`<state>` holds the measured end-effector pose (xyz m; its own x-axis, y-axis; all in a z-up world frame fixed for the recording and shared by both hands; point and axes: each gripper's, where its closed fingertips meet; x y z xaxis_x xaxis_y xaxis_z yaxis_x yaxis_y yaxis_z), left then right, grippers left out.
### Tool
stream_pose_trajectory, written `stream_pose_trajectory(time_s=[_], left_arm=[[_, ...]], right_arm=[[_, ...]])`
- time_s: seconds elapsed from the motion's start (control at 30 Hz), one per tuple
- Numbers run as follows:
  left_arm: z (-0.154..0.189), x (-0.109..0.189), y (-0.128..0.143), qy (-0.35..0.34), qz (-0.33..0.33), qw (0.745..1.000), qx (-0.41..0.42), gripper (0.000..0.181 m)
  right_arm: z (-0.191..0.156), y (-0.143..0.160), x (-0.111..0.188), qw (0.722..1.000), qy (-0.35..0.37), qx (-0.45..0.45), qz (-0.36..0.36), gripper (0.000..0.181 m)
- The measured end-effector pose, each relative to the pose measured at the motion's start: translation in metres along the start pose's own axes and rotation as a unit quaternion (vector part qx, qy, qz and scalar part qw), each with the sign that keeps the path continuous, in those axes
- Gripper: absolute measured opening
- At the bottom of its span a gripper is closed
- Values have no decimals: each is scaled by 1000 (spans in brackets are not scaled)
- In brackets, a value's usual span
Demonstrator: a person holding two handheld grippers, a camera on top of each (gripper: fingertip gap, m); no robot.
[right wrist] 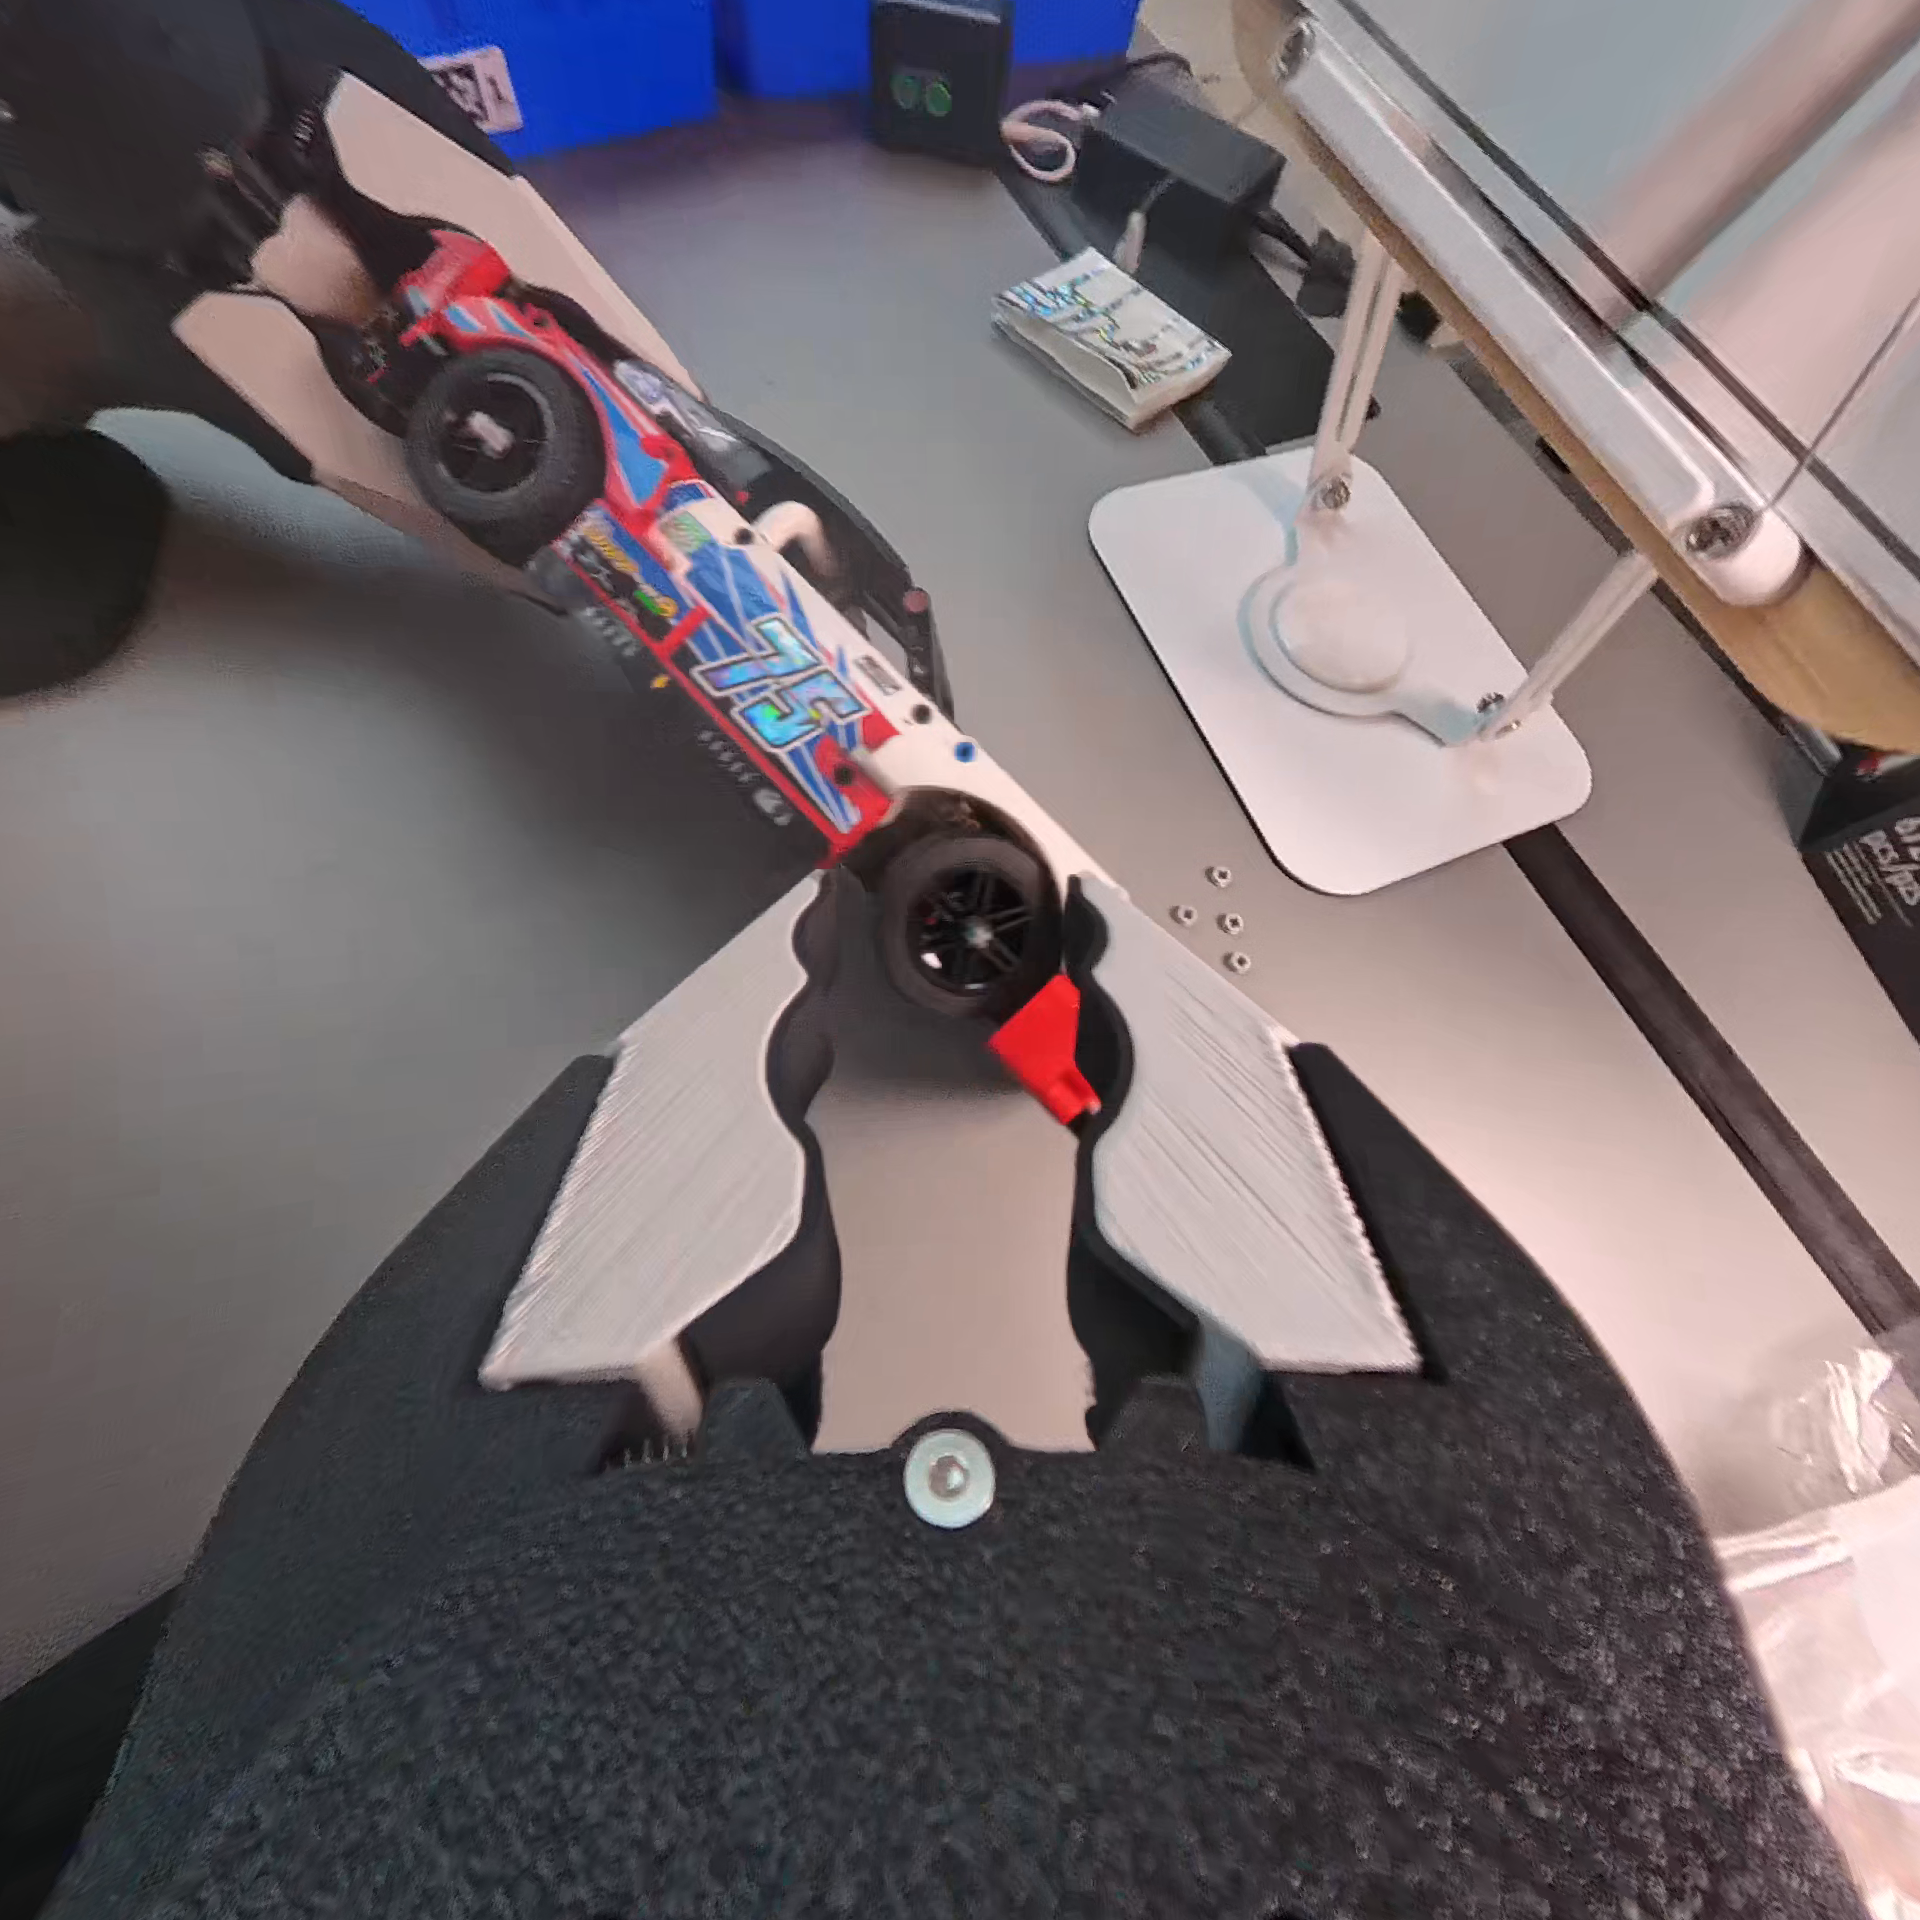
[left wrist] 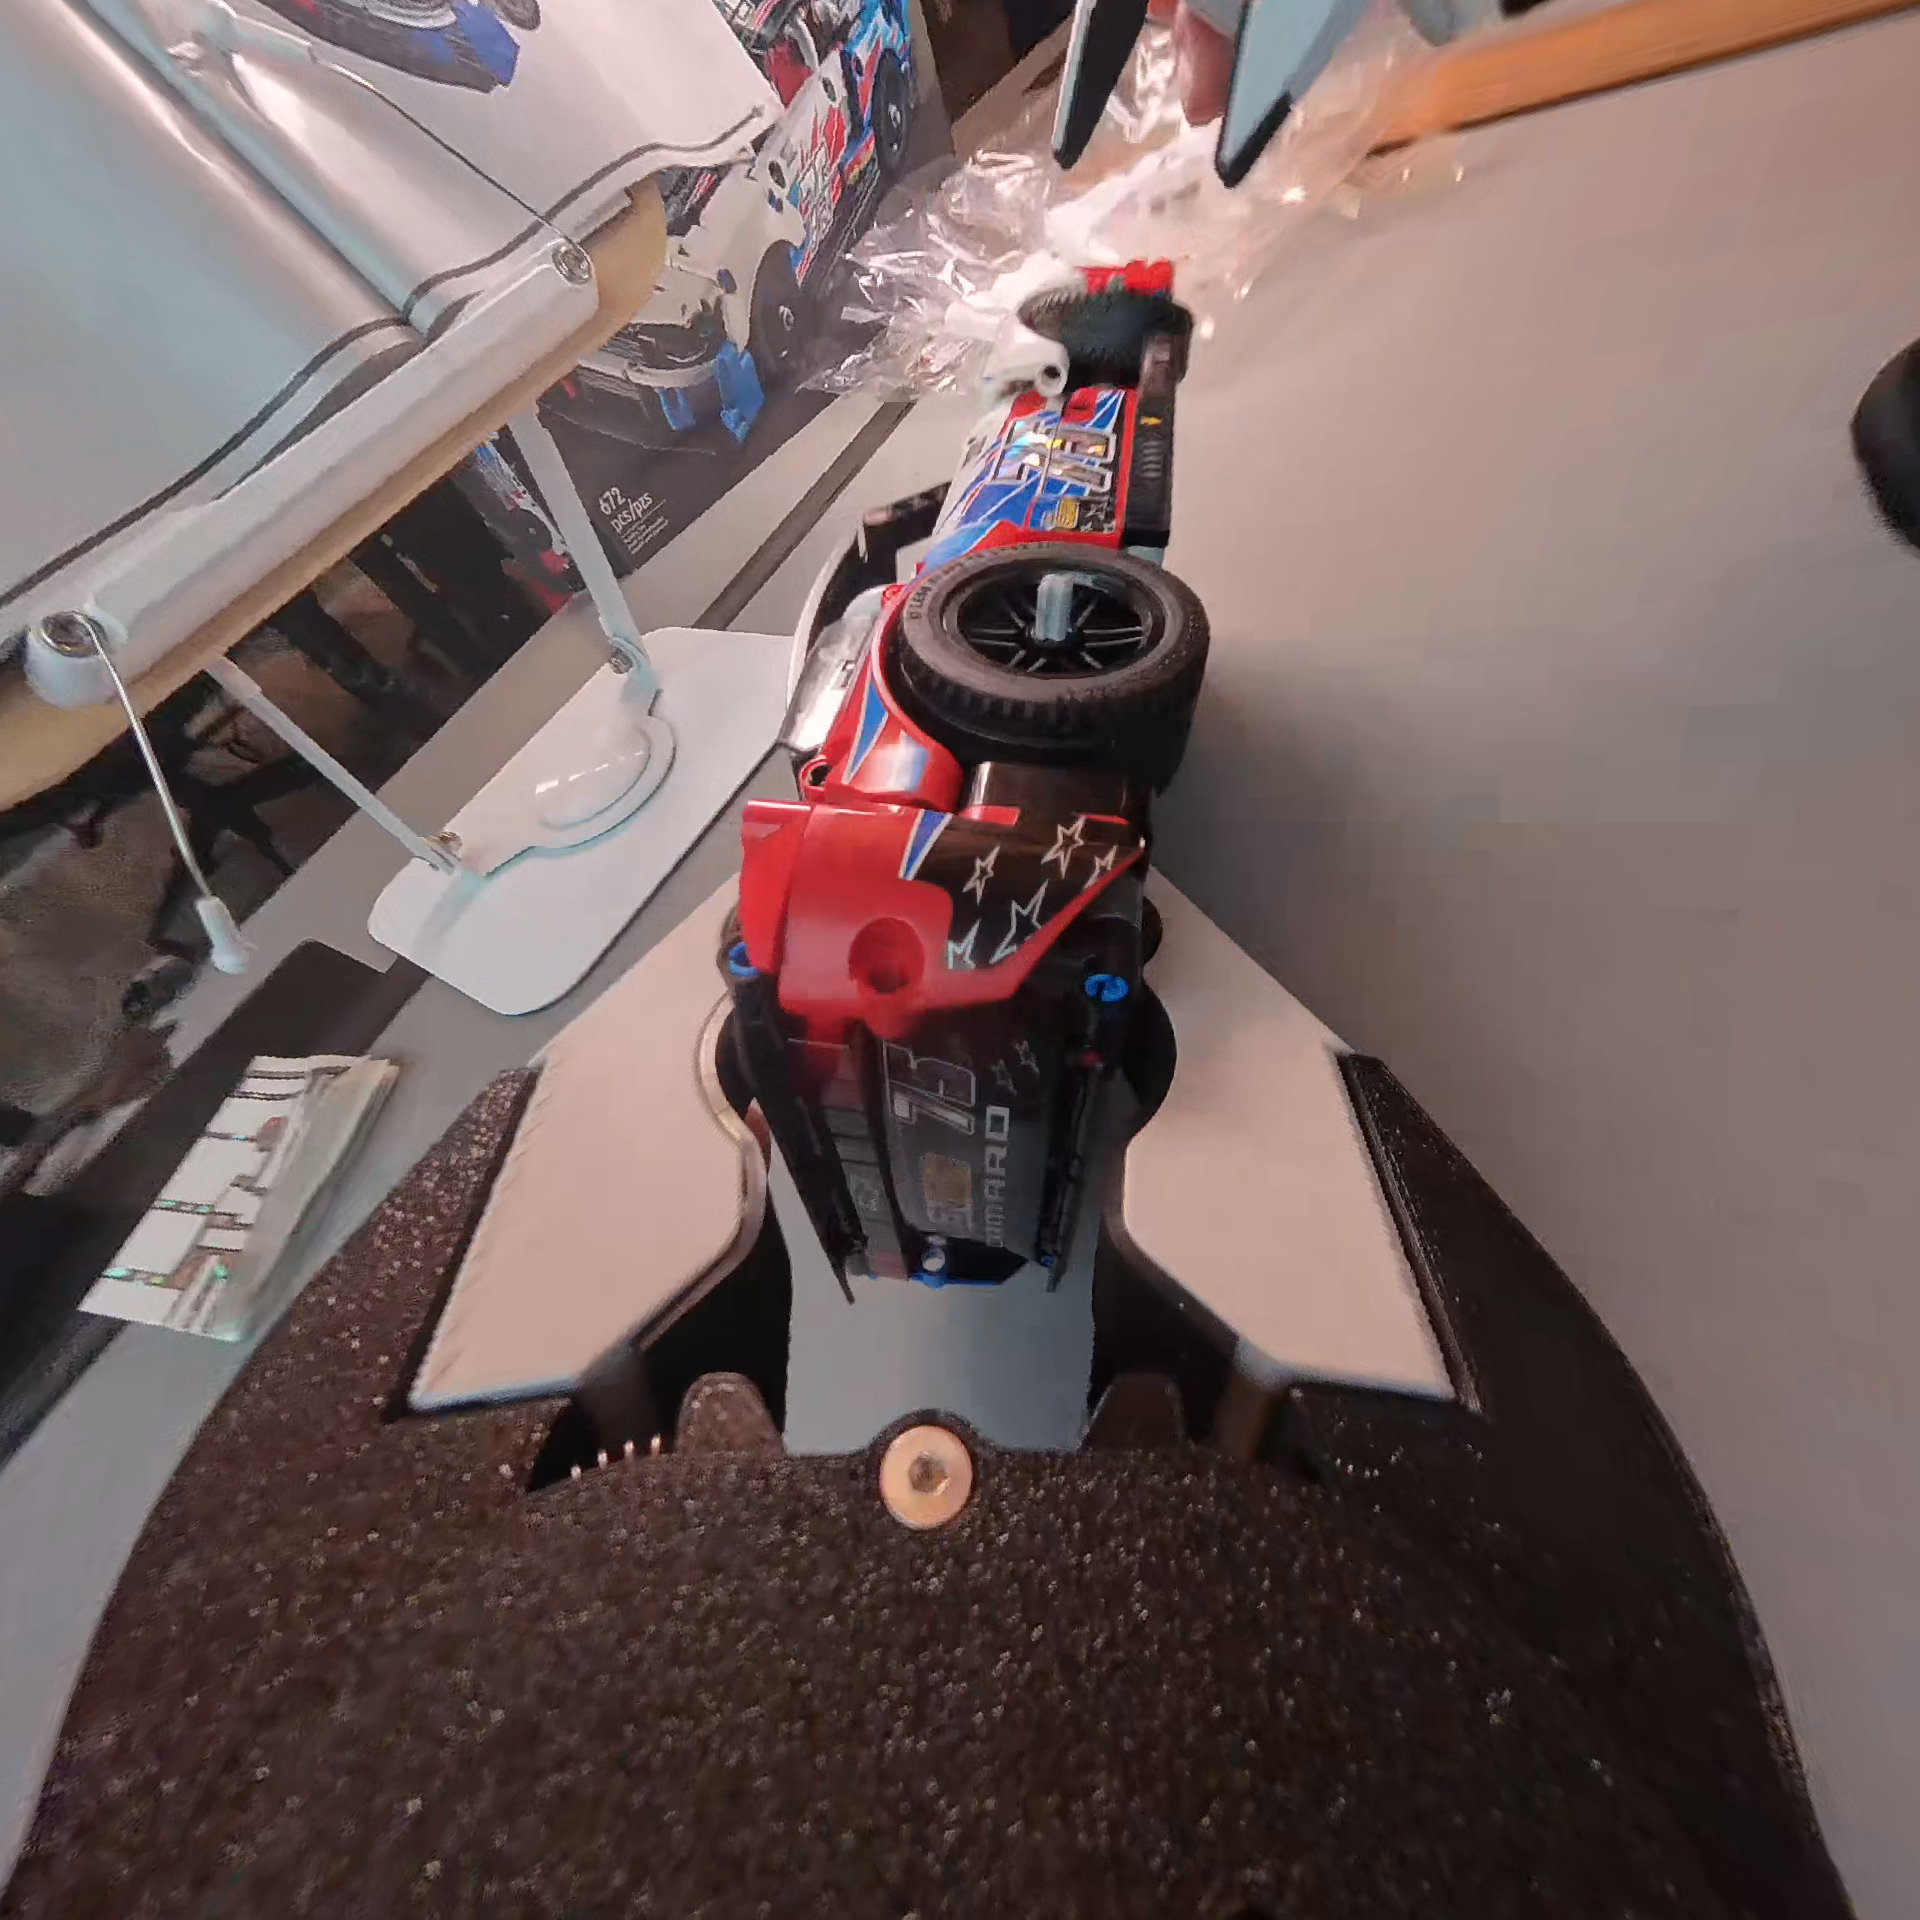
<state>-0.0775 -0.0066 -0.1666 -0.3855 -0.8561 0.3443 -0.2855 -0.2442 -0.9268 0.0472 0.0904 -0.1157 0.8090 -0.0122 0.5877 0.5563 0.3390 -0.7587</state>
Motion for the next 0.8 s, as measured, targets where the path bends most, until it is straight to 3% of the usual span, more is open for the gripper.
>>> stream_pose_trajectory(time_s=[0.13,0.27,0.4,0.53,0.8], left_arm=[[19,11,-10,45,24,992,119,63],[37,18,-11,66,27,986,152,63],[55,22,-10,64,34,989,125,63],[61,24,-4,54,26,994,91,63],[61,22,12,51,0,996,76,63]], right_arm=[[-36,-38,5,996,-40,73,9,52],[-78,-68,-12,985,-88,149,-16,51],[-112,-87,-38,971,-140,188,-52,49],[-134,-86,-57,950,-175,236,-108,45],[-138,-82,-72,925,-149,303,-173,42]])
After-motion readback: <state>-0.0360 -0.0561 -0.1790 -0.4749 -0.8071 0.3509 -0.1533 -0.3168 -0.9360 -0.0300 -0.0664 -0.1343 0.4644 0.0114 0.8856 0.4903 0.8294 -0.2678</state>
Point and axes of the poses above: each gripper's, where its closed fingertips meet, x back along the fingers, y out of its underside, z = x × y across the jaws, and after that the axes turned 12 degrees about x, right-handed
